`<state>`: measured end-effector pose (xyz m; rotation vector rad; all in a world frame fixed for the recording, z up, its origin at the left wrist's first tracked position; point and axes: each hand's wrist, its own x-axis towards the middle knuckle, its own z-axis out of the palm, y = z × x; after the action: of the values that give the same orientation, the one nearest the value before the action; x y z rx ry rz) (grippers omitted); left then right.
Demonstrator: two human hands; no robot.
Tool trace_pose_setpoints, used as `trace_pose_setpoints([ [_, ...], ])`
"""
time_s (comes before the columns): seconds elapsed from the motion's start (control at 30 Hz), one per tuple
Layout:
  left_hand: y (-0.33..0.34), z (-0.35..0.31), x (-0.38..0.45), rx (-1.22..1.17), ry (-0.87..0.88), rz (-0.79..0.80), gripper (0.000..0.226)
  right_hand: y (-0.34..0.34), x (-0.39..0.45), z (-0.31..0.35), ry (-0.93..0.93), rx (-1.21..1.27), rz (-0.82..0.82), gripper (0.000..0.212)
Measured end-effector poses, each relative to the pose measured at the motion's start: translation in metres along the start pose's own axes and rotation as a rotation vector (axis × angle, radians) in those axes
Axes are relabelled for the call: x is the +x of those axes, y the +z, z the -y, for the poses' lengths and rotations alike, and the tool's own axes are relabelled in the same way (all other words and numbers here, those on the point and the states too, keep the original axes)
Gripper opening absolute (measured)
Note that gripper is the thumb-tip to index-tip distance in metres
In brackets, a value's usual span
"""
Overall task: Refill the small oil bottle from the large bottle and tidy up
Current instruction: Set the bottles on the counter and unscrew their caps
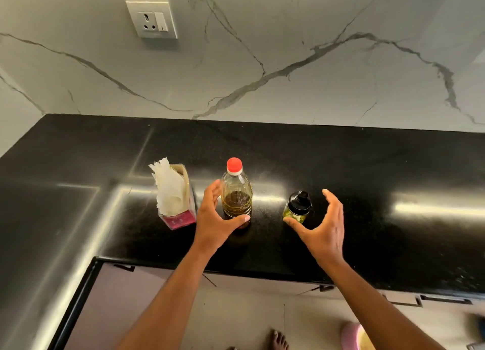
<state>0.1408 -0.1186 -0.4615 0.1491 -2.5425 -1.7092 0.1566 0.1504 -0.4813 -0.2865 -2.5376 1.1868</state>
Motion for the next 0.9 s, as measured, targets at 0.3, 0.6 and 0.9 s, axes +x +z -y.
trace_pose_setpoints([
  [0.3,-0.044,-0.101,-0.008,-0.168,0.269,-0.127,0.049,0.002,0.001,0.130,-0.265,0.291,0.192,0.079],
  [0.6,-0.066,-0.119,0.016,0.054,0.354,0.093,0.053,0.026,0.016,0.155,-0.210,0.332,0.425,0.067],
  [0.9,-0.057,-0.108,0.023,0.212,0.371,0.062,0.042,0.041,0.010,0.146,-0.182,0.318,0.373,0.058],
])
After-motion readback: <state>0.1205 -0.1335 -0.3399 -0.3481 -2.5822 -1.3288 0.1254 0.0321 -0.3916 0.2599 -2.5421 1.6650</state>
